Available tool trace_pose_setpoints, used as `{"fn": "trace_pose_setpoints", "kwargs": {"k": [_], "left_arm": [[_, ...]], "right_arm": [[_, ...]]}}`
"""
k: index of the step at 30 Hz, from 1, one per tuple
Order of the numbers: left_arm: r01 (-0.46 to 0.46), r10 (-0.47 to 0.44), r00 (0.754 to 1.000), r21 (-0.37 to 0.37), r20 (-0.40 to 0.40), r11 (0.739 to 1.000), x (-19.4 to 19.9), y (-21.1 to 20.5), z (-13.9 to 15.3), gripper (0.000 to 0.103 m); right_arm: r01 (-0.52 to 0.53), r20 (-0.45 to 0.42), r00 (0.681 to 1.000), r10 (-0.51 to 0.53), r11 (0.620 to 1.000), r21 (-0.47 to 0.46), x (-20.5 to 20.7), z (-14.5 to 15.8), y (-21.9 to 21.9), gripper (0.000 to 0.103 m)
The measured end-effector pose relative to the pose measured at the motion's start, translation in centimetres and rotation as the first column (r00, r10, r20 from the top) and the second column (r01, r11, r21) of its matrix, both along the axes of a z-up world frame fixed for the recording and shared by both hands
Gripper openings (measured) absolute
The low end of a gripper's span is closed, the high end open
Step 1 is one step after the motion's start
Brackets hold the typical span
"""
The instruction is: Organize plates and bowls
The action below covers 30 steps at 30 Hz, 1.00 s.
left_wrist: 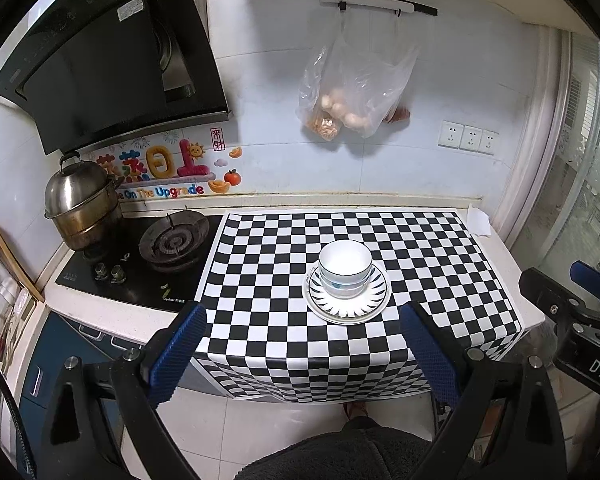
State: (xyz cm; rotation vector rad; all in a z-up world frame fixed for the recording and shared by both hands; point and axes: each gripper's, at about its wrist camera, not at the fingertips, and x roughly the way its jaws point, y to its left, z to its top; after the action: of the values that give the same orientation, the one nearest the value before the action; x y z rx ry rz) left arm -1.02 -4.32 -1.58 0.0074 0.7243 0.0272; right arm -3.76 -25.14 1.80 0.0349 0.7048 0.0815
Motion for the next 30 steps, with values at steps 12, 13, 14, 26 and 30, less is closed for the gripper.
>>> {"fn": "trace_pose_setpoints", "kwargs": {"k": [12, 13, 14, 26, 30], "left_arm": [[-0.001, 0.001, 1.000, 0.004, 0.013, 1.000, -0.16, 0.04, 0.47, 0.099], [-0.002, 0.002, 1.000, 0.005, 0.014, 1.000, -0.17, 0.08, 0.50, 0.099], [-0.003, 0.003, 1.000, 0.006, 0.015, 1.000, -0.24, 0.09, 0.54, 0.099], [-0.006, 0.006, 1.000, 0.007, 0.017, 1.000, -0.36, 0.19, 0.57, 0.099], [-0.006, 0.006, 1.000, 0.006, 0.018, 1.000, -0.33, 0.24, 0.56, 0.099]], "right_arm": [[0.006, 0.002, 1.000, -0.006, 1.000, -0.007, -0.08, 0.12, -0.41, 0.094], [0.006, 0.002, 1.000, -0.006, 1.000, -0.007, -0.02, 0.08, -0.53, 0.094], [0.005, 0.002, 1.000, -0.005, 1.000, -0.005, -0.05, 0.07, -0.55, 0.094], [0.003, 0.004, 1.000, -0.003, 1.000, -0.006, -0.02, 0.21, -0.72, 0.094], [0.002, -0.001, 1.000, -0.002, 1.000, -0.004, 0.21, 0.22, -0.93, 0.094]]}}
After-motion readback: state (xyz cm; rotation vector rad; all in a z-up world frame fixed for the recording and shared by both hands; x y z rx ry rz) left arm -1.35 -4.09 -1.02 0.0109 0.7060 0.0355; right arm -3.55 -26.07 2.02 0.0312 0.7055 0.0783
